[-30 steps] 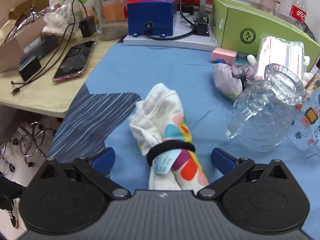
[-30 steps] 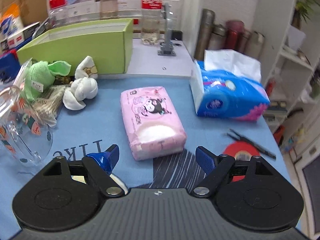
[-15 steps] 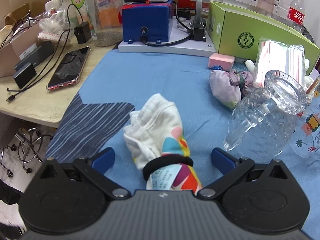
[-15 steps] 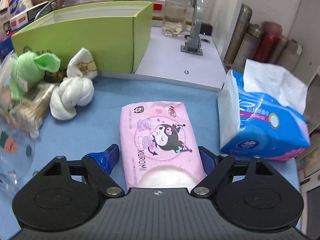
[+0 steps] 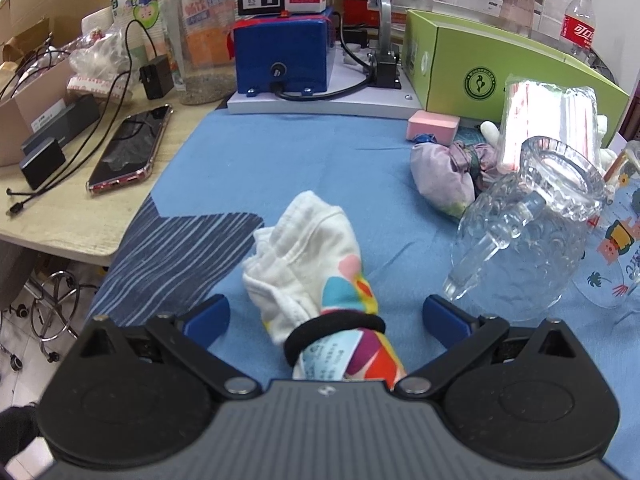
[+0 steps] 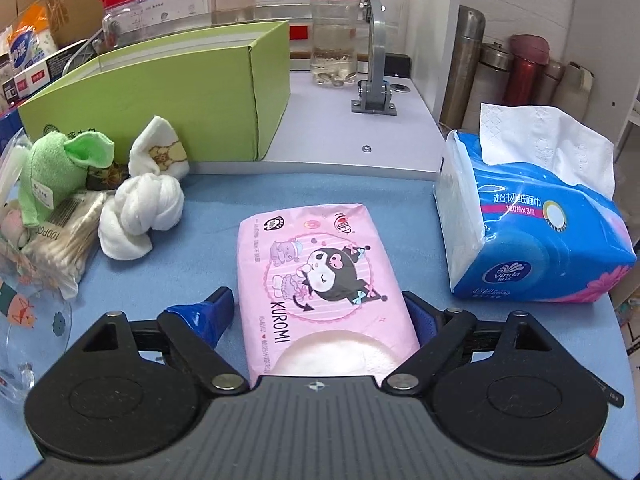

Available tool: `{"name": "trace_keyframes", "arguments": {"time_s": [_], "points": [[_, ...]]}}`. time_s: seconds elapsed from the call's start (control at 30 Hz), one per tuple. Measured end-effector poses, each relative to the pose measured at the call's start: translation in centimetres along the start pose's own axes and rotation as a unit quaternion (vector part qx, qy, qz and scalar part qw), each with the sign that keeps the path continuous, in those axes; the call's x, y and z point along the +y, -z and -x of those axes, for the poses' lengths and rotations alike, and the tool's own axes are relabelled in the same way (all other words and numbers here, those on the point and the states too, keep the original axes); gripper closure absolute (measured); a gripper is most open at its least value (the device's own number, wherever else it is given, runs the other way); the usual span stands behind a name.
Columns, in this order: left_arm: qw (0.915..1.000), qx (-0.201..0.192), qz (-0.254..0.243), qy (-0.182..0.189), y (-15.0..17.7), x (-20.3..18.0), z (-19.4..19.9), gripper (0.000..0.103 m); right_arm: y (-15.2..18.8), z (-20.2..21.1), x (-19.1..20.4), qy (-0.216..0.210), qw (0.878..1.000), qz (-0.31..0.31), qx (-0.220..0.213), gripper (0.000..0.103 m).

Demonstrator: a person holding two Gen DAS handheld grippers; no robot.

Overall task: Organize soft objects
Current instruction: 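Move the left gripper onto the white rolled sock while the right gripper approaches the pink Kuromi tissue pack, then close the left gripper on the sock while the right gripper closes on the tissue pack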

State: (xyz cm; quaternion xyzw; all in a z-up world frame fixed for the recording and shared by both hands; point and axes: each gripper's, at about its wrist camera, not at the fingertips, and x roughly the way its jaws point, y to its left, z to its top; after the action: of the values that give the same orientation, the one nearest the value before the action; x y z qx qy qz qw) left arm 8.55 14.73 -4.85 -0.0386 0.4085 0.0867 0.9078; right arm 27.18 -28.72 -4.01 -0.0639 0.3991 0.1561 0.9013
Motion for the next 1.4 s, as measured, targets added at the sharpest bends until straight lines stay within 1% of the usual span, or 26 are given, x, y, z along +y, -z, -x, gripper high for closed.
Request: {"name": "trace_keyframes", "arguments": {"time_s": [0.13,0.3,0.4,0.63,0.9,1.2,1.23,1.3,1.33,1.37,1.4], "points": [[1.0000,0.003,-0.006,0.007,0.0,0.2,0.1,0.001,0.2,-0.1,0.2,0.007,1.000,-0.010,-0.010,0.025],[0.9998,-0.016,-0.008,0.009,0.7,0.1,0.4,0.001,1.4,0.2,0.5,0.020,0.999,-0.019,-0.047,0.024],[0.9997,-0.019,-0.009,0.008,0.8,0.1,0.4,0.001,2.2,0.4,0.5,0.022,0.997,-0.021,-0.075,0.024],[0.9997,-0.017,-0.010,0.011,0.7,0.2,0.4,0.001,2.2,0.4,1.0,0.035,0.996,-0.029,-0.076,0.023],[0.9999,-0.010,-0.005,0.006,0.6,0.1,0.2,0.001,2.2,0.2,0.9,0.029,0.996,-0.028,-0.076,0.022],[0.9998,-0.015,-0.005,0.009,0.6,0.2,0.2,0.002,2.2,0.3,0.9,0.028,0.996,-0.028,-0.076,0.022],[0.9998,-0.018,-0.004,0.011,0.7,0.2,0.3,0.005,2.2,0.3,0.9,0.028,0.996,-0.028,-0.076,0.022],[0.9995,-0.028,-0.001,0.016,0.7,0.6,0.9,0.024,2.2,0.4,0.9,0.027,0.996,-0.028,-0.076,0.022],[0.9994,-0.029,0.000,0.020,0.6,0.9,1.2,0.045,2.2,0.4,0.8,0.021,0.996,-0.028,-0.076,0.023],[0.9994,-0.023,0.002,0.024,0.4,1.3,1.4,0.054,2.2,0.5,0.8,0.017,0.996,-0.028,-0.079,0.025],[0.9992,-0.015,0.010,0.036,0.1,1.8,1.5,0.056,2.3,0.6,0.7,0.012,0.996,-0.026,-0.083,0.033]]}}
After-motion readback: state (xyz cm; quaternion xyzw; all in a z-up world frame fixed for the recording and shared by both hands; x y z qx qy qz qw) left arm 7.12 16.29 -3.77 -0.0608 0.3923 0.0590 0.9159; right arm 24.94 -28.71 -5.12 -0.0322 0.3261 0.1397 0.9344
